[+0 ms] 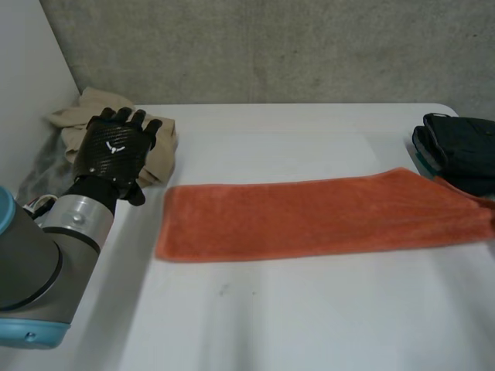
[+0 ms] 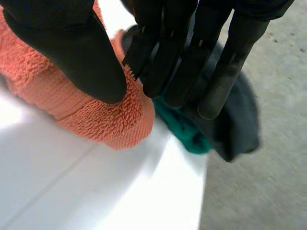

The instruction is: Fold the laundry.

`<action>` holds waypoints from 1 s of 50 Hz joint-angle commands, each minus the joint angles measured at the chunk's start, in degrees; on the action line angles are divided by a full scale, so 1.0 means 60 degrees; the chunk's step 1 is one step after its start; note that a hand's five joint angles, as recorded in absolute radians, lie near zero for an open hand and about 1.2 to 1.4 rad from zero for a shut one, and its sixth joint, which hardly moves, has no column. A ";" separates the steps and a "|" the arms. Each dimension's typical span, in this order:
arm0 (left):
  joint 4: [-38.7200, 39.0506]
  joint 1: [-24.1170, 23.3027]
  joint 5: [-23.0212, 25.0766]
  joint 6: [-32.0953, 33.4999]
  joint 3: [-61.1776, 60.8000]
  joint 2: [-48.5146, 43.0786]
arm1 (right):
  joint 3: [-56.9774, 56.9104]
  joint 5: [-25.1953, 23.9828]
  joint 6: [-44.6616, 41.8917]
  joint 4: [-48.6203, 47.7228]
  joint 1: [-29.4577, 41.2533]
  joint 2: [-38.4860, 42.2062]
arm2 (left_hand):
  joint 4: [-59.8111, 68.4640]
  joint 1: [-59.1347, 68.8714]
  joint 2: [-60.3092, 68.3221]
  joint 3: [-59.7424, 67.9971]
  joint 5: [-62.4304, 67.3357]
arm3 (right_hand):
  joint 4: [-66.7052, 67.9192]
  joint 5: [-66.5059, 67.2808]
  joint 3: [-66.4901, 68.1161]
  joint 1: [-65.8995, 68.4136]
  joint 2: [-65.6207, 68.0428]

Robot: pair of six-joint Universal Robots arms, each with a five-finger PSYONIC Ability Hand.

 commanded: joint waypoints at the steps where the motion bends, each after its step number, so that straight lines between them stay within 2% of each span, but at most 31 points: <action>1: -0.0024 0.0081 0.0003 0.0000 -0.0079 0.0340 | -0.0977 0.1209 -0.0116 0.1711 0.0105 -0.1092 | -0.0279 -0.0158 -0.0333 -0.0333 -0.0462 | 0.1936 0.2398 0.2038 0.2733 0.2109; 4: -0.0024 0.0125 0.0003 -0.0015 -0.0094 0.0574 | -0.1168 0.1210 -0.0086 0.1874 0.0863 -0.1458 | -0.0279 -0.0158 -0.0333 -0.0333 -0.0462 | 0.1936 0.2398 0.2038 0.2733 0.2109; 6: -0.0024 0.0154 0.0003 -0.0015 -0.0094 0.0662 | -0.1372 0.1210 0.0001 0.1772 0.1945 -0.1648 | -0.0279 -0.0158 -0.0333 -0.0333 -0.0462 | 0.1936 0.2398 0.2038 0.2733 0.2109; 7: -0.0039 0.0169 0.0003 -0.0015 -0.0094 0.0721 | -0.1664 0.1311 0.0234 0.1612 0.2995 -0.1736 | -0.0279 -0.0158 -0.0333 -0.0333 -0.0462 | 0.1936 0.2398 0.2038 0.2733 0.2109; 10: -0.0039 0.0403 0.0003 -0.0015 -0.0094 0.0984 | -0.1973 0.1327 0.0732 0.1260 0.4436 -0.1767 | -0.0279 -0.0158 -0.0333 -0.0333 -0.0462 | 0.1936 0.2398 0.2038 0.2733 0.2109; 11: -0.0039 0.0505 -0.0012 -0.0029 -0.0094 0.1086 | -0.2134 0.1313 0.1039 0.1026 0.5311 -0.1767 | -0.0279 -0.0158 -0.0333 -0.0333 -0.0462 | 0.1936 0.2398 0.2038 0.2733 0.2109; 14: -0.0039 0.0637 -0.0027 -0.0029 -0.0108 0.1234 | -0.2223 0.1240 0.1232 0.0615 0.6385 -0.1723 | -0.0279 -0.0158 -0.0333 -0.0333 -0.0462 | 0.1936 0.2398 0.2038 0.2733 0.2109; 15: -0.0039 0.0652 -0.0027 -0.0044 -0.0108 0.1306 | -0.2238 0.1210 0.1305 0.0309 0.7129 -0.1549 | -0.0279 -0.0158 -0.0333 -0.0333 -0.0462 | 0.1936 0.2398 0.2038 0.2733 0.2109; 18: -0.0068 0.0652 -0.0041 -0.0146 -0.0138 0.1337 | -0.2340 0.1166 0.1335 -0.0322 0.8363 -0.0758 | -0.0279 -0.0158 -0.0333 -0.0333 -0.0462 | 0.1936 0.2398 0.2038 0.2733 0.2109; 19: -0.0068 0.0638 -0.0041 -0.0234 -0.0181 0.1337 | -0.2514 0.1064 0.1277 -0.0788 0.9251 -0.0161 | -0.0279 -0.0158 -0.0333 -0.0333 -0.0462 | 0.1936 0.2398 0.2038 0.2733 0.2109; 24: -0.0068 0.0594 -0.0012 -0.0410 -0.0255 0.1322 | -0.3262 0.1078 0.1057 -0.1291 1.1074 0.1541 | -0.0279 -0.0158 -0.0333 -0.0333 -0.0462 | 0.1936 0.2398 0.2038 0.2733 0.2109; 28: -0.0068 0.0550 -0.0026 -0.0425 -0.0270 0.1264 | -0.3804 0.1458 0.0764 -0.0911 1.1515 0.2568 | -0.0279 -0.0158 -0.0333 -0.0333 -0.0462 | 0.1936 0.2398 0.2038 0.2733 0.2109; 29: -0.0068 0.0550 -0.0027 -0.0425 -0.0270 0.1234 | -0.3863 0.1662 0.0705 -0.0808 1.1574 0.2685 | -0.0279 -0.0158 -0.0333 -0.0333 -0.0462 | 0.0364 0.0826 0.0466 0.1161 0.0536; 30: -0.0039 0.0535 -0.0027 -0.0410 -0.0240 0.1190 | -0.3951 0.2099 0.0661 -0.0618 1.1633 0.2716 | -0.0279 -0.0158 -0.0333 -0.0333 -0.0462 | -0.5786 -0.5324 -0.5683 -0.4989 -0.5613; 31: -0.0024 0.0521 -0.0012 -0.0410 -0.0211 0.1190 | -0.3981 0.2451 0.0646 -0.0544 1.1662 0.2658 | -0.0279 -0.0158 -0.0333 -0.0333 -0.0462 | -0.9261 -0.8799 -0.9159 -0.8464 -0.9088; 32: -0.0024 0.0506 -0.0012 -0.0410 -0.0182 0.1190 | -0.3981 0.2672 0.0661 -0.0500 1.1706 0.2541 | -0.0279 -0.0158 -0.0333 -0.0333 -0.0462 | -0.9730 -0.9268 -0.9628 -0.8934 -0.9558; 34: -0.0010 0.0404 -0.0012 -0.0410 -0.0051 0.1190 | -0.3821 0.3374 0.0821 -0.0412 1.1619 0.2017 | -0.0279 -0.0158 -0.0333 -0.0333 -0.0462 | -0.9730 -0.9268 -0.9628 -0.8934 -0.9558; 37: 0.0005 0.0301 -0.0012 -0.0410 0.0154 0.1175 | -0.3470 0.3889 0.1244 -0.0353 1.1590 0.1211 | -0.0279 -0.0158 -0.0333 -0.0333 -0.0462 | -0.9730 -0.9268 -0.9628 -0.8934 -0.9558; 40: 0.0005 0.0082 -0.0027 -0.0410 0.0491 0.1088 | -0.2986 0.3949 0.1743 -0.0163 1.1312 0.0813 | -0.0279 -0.0158 -0.0333 -0.0333 -0.0462 | -0.9730 -0.9268 -0.9628 -0.8934 -0.9558; 45: 0.0005 -0.0533 -0.0027 -0.0410 0.0872 0.0518 | -0.1904 0.3964 0.2739 0.0860 0.9981 0.0402 | -0.0279 -0.0158 -0.0333 -0.0333 -0.0462 | -0.9730 -0.9268 -0.9628 -0.8934 -0.9558; 50: 0.0005 -0.1790 0.0017 -0.0367 0.1530 -0.1105 | -0.0804 0.3949 0.2873 0.0966 0.9291 0.0036 | -0.0279 -0.0158 -0.0333 -0.0333 -0.0462 | -0.9730 -0.9268 -0.9628 -0.8934 -0.9558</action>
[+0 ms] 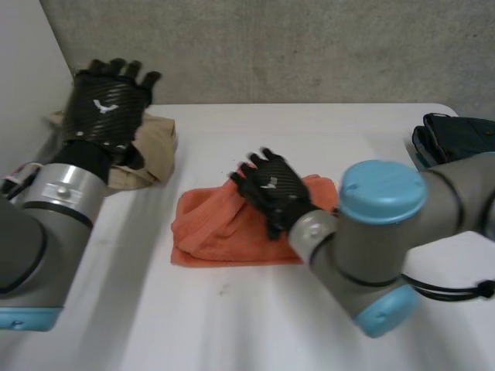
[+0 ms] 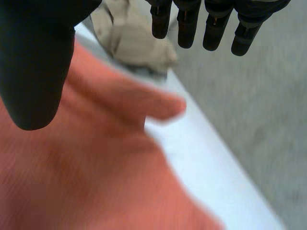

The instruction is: Fold the laundry.

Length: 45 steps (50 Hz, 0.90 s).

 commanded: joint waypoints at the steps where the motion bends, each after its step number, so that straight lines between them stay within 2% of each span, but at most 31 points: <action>1: -0.0002 -0.1445 0.0023 0.0038 0.0831 -0.1894 | 0.1523 -0.0092 0.0399 0.0297 -0.1192 -0.0466 | -0.0279 -0.0158 -0.0333 -0.0333 -0.0462 | -0.0291 -0.0401 -0.0326 -0.0468 -0.0396; 6: -0.0016 -0.1945 0.0023 0.0053 0.1739 -0.3491 | 0.2241 -0.0033 0.0355 -0.0348 -0.1647 -0.0496 | -0.0279 -0.0158 -0.0333 -0.0333 -0.0462 | 0.0478 0.0368 0.0443 0.0301 0.0373; 14: -0.0133 -0.1989 -0.0138 0.0258 0.3628 -0.5835 | 0.3003 0.0318 0.0340 -0.1198 -0.1706 -0.0628 | -0.0243 -0.0122 -0.0297 -0.0297 -0.0426 | 0.0983 0.0873 0.0948 0.0806 0.0878; 18: -0.0075 -0.1857 -0.0284 0.0492 0.4259 -0.6481 | 0.3165 0.0407 0.0340 -0.1608 -0.1692 -0.0628 | -0.0187 -0.0066 -0.0241 -0.0241 -0.0370 | 0.2719 0.2610 0.2684 0.2542 0.2615; 23: -0.0045 -0.1360 -0.1104 0.1092 0.4421 -0.6789 | 0.3179 0.0407 0.0325 -0.1814 -0.1648 -0.0584 | -0.0187 -0.0066 -0.0241 -0.0241 -0.0370 | 0.4318 0.4208 0.4282 0.4141 0.4213; 24: -0.0075 -0.1287 -0.1250 0.1238 0.4407 -0.6789 | 0.3179 0.0392 0.0325 -0.1857 -0.1648 -0.0584 | -0.0187 -0.0066 -0.0241 -0.0241 -0.0370 | 0.4792 0.4683 0.4757 0.4615 0.4688; 25: -0.0104 -0.1184 -0.1527 0.1486 0.4291 -0.6775 | 0.3179 0.0407 0.0311 -0.1959 -0.1677 -0.0555 | -0.0187 -0.0066 -0.0241 -0.0241 -0.0370 | 0.6490 0.6381 0.6455 0.6313 0.6386; 27: -0.0104 -0.1227 -0.1748 0.1736 0.4129 -0.6746 | 0.3179 0.0421 0.0253 -0.2004 -0.1706 -0.0540 | -0.0215 -0.0094 -0.0269 -0.0269 -0.0398 | 0.8320 0.8211 0.8285 0.8143 0.8216; 28: -0.0104 -0.1198 -0.1865 0.1839 0.3896 -0.6629 | 0.3208 0.0436 0.0151 -0.2062 -0.1735 -0.0540 | -0.0215 -0.0094 -0.0269 -0.0269 -0.0398 | 1.0772 1.0663 1.0737 1.0595 1.0668; 29: -0.0104 -0.1212 -0.1896 0.1869 0.3778 -0.6527 | 0.3223 0.0421 0.0077 -0.2063 -0.1764 -0.0540 | -0.0215 -0.0094 -0.0269 -0.0269 -0.0398 | 1.1370 1.1260 1.1334 1.1193 1.1265; 34: -0.0119 -0.1256 -0.1954 0.1913 0.2958 -0.5429 | 0.3457 0.0436 -0.0406 -0.1960 -0.2189 -0.0671 | -0.0271 -0.0150 -0.0325 -0.0325 -0.0454 | 1.1376 1.1266 1.1340 1.1199 1.1271; 40: -0.0294 -0.1461 -0.2028 0.1884 0.1786 -0.3979 | 0.3999 0.0451 -0.1986 -0.1230 -0.3345 -0.1417 | -0.0271 -0.0150 -0.0325 -0.0325 -0.0454 | 1.1376 1.1266 1.1340 1.1199 1.1271; 45: -0.0441 -0.1491 -0.2028 0.1840 0.1053 -0.2865 | 0.3883 0.0538 -0.3174 -0.0833 -0.3786 -0.1799 | -0.0279 -0.0158 -0.0333 -0.0333 -0.0462 | 1.1376 1.1266 1.1340 1.1199 1.1271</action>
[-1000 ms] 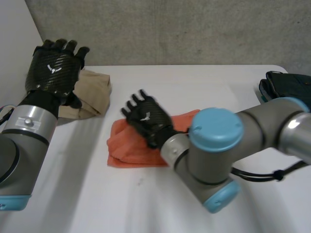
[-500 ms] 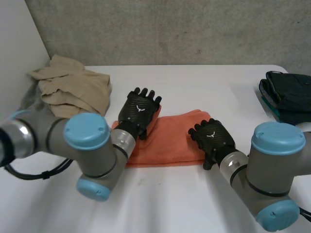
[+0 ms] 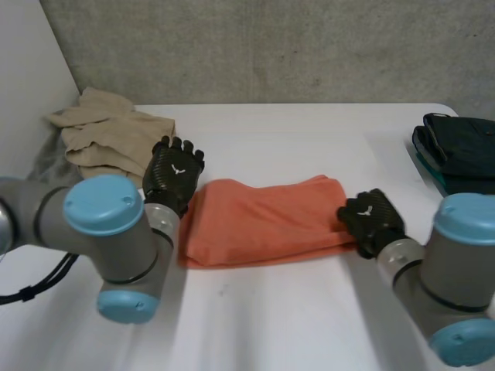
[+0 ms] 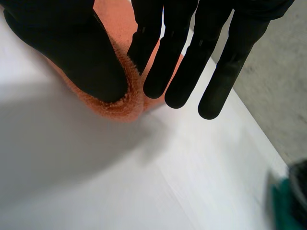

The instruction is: Fold the laundry.

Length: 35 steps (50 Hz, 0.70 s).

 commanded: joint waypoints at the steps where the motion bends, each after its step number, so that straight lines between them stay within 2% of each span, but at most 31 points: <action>1: -0.0202 -0.0098 0.0029 -0.0077 -0.1149 0.1785 | -0.0126 0.0040 -0.1902 0.0574 -0.0747 -0.0718 | -0.0279 -0.0157 -0.0333 -0.0333 -0.0461 | 0.1938 0.2375 0.2032 0.2733 0.2103; 4: -0.0188 -0.0084 0.0029 -0.0077 -0.1253 0.2124 | -0.0507 -0.0033 -0.2183 0.0457 -0.0513 -0.0968 | -0.0279 -0.0157 -0.0333 -0.0333 -0.0461 | 0.1938 0.2375 0.2032 0.2733 0.2103; 10: -0.0173 0.0004 0.0029 -0.0092 -0.1166 0.2389 | -0.1562 -0.0443 -0.2228 -0.0859 0.2268 -0.0867 | -0.0279 -0.0157 -0.0333 -0.0333 -0.0461 | 0.1938 0.2375 0.2032 0.2733 0.2103; 14: -0.0143 0.0077 0.0029 -0.0121 -0.1136 0.2389 | -0.1402 -0.1248 -0.2344 -0.1958 0.3558 0.0230 | -0.0279 -0.0157 -0.0333 -0.0333 -0.0461 | 0.1938 0.2375 0.2032 0.2733 0.2103; 18: -0.0085 0.0063 0.0044 -0.0428 -0.1122 0.2374 | -0.1255 -0.1586 -0.2477 -0.2034 0.4306 0.1198 | -0.0279 -0.0157 -0.0333 -0.0333 -0.0461 | 0.1938 0.2375 0.2032 0.2733 0.2103; 19: -0.0085 0.0063 0.0044 -0.0530 -0.1107 0.2374 | -0.1255 -0.1586 -0.2491 -0.1975 0.4351 0.1286 | -0.0279 -0.0157 -0.0333 -0.0333 -0.0461 | 0.1938 0.2375 0.2032 0.2733 0.2103; 20: -0.0085 0.0063 0.0044 -0.0633 -0.1092 0.2374 | -0.1241 -0.1543 -0.2434 -0.1859 0.4351 0.1316 | -0.0279 -0.0157 -0.0333 -0.0333 -0.0461 | 0.0866 0.1302 0.0960 0.1660 0.1030; 23: -0.0085 0.0034 0.0044 -0.1247 -0.0873 0.2359 | -0.1153 -0.1615 -0.2142 -0.1857 0.4278 0.1214 | -0.0279 -0.0157 -0.0333 -0.0333 -0.0461 | -0.8169 -0.7733 -0.8076 -0.7375 -0.8005; 24: -0.0085 0.0019 0.0073 -0.1626 -0.0727 0.2359 | -0.1080 -0.1586 -0.1560 -0.1930 0.4205 0.1011 | -0.0279 -0.0157 -0.0333 -0.0333 -0.0461 | -0.9728 -0.9292 -0.9634 -0.8934 -0.9564; 27: -0.0085 -0.0010 0.0073 -0.2155 -0.0507 0.2272 | -0.1094 -0.1440 -0.0255 -0.1829 0.3636 0.0192 | -0.0279 -0.0157 -0.0333 -0.0333 -0.0461 | -0.9728 -0.9292 -0.9634 -0.8934 -0.9564; 28: -0.0099 -0.0039 0.0117 -0.2520 -0.0332 0.2228 | -0.1051 -0.1353 0.0823 -0.1799 0.3010 -0.0363 | -0.0279 -0.0157 -0.0333 -0.0333 -0.0461 | -0.9728 -0.9292 -0.9634 -0.8934 -0.9564; 30: -0.0143 -0.0098 0.0161 -0.2859 -0.0141 0.2097 | -0.1050 -0.1221 0.2014 -0.1712 0.2362 -0.0791 | -0.0279 -0.0157 -0.0333 -0.0333 -0.0461 | -0.9728 -0.9292 -0.9634 -0.8934 -0.9564; 31: -0.0187 -0.0287 0.0219 -0.3150 0.0048 0.1878 | -0.1108 -0.1104 0.3166 -0.1435 0.1851 -0.0953 | -0.0279 -0.0157 -0.0333 -0.0333 -0.0461 | -0.9728 -0.9292 -0.9634 -0.8934 -0.9564; 34: -0.0202 -0.0770 0.0366 -0.3548 0.0415 0.1453 | -0.1386 -0.1103 0.4609 -0.0499 0.1218 -0.0998 | -0.0279 -0.0157 -0.0333 -0.0333 -0.0461 | -0.9728 -0.9292 -0.9634 -0.8934 -0.9564; 35: -0.0260 -0.1120 0.0511 -0.3752 0.0692 0.1132 | -0.1793 -0.1146 0.5251 0.0259 0.1028 -0.0897 | -0.0279 -0.0157 -0.0333 -0.0333 -0.0461 | -0.9728 -0.9292 -0.9634 -0.8934 -0.9564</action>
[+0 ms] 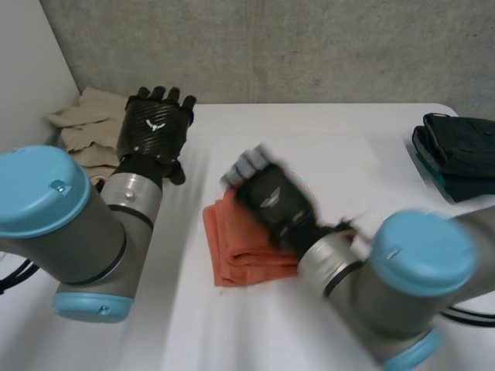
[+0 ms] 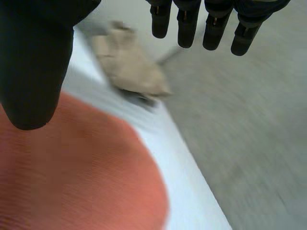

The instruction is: Fold the laundry.

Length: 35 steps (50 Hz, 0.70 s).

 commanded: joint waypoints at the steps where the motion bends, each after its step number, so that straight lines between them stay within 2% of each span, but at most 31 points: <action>1: -0.0183 -0.1146 0.0457 -0.1274 0.1100 -0.1179 | -0.0924 0.0179 0.4331 0.2332 -0.1906 -0.0590 | -0.0279 -0.0157 -0.0333 -0.0333 -0.0461 | -0.0290 -0.0403 -0.0306 -0.0444 -0.0371; 4: -0.0591 -0.1585 0.0764 -0.1450 0.1640 -0.2056 | -0.1742 0.0165 0.4714 0.3619 -0.1980 0.0183 | -0.0272 -0.0150 -0.0326 -0.0326 -0.0454 | -0.0290 -0.0403 -0.0306 -0.0444 -0.0371; 11: -0.1968 -0.1836 0.0707 -0.1436 0.2814 -0.3509 | -0.3342 0.0106 0.4758 0.5353 -0.1936 0.1446 | -0.0131 -0.0009 -0.0185 -0.0185 -0.0313 | -0.0290 -0.0403 -0.0306 -0.0444 -0.0371; 15: -0.2745 -0.1777 0.0298 -0.1377 0.3210 -0.3950 | -0.4147 -0.0302 0.4803 0.5851 -0.1936 0.2207 | -0.0103 0.0019 -0.0157 -0.0157 -0.0285 | -0.0290 -0.0403 -0.0306 -0.0444 -0.0371; 22: -0.3830 -0.1631 -0.1138 -0.1304 0.3225 -0.3950 | -0.4559 -0.0583 0.4729 0.6115 -0.1863 0.2765 | -0.0187 -0.0065 -0.0241 -0.0241 -0.0369 | -0.0290 -0.0403 -0.0306 -0.0444 -0.0371; 28: -0.4460 -0.1587 -0.1417 -0.0850 0.3093 -0.3906 | -0.4867 -0.0539 0.4262 0.6467 -0.1438 0.3263 | -0.0215 -0.0093 -0.0269 -0.0269 -0.0397 | -0.0290 -0.0403 -0.0306 -0.0444 -0.0371; 32: -0.4475 -0.1587 -0.1417 -0.0645 0.3049 -0.3877 | -0.4984 -0.0057 0.3325 0.6730 -0.1336 0.3410 | -0.0187 -0.0065 -0.0242 -0.0242 -0.0369 | -0.0290 -0.0403 -0.0306 -0.0444 -0.0371; 35: -0.4489 -0.1616 -0.1374 -0.0630 0.3093 -0.3760 | -0.4940 0.0719 0.2607 0.6746 -0.1058 0.3176 | -0.0215 -0.0093 -0.0269 -0.0269 -0.0397 | -0.0290 -0.0403 -0.0306 -0.0444 -0.0371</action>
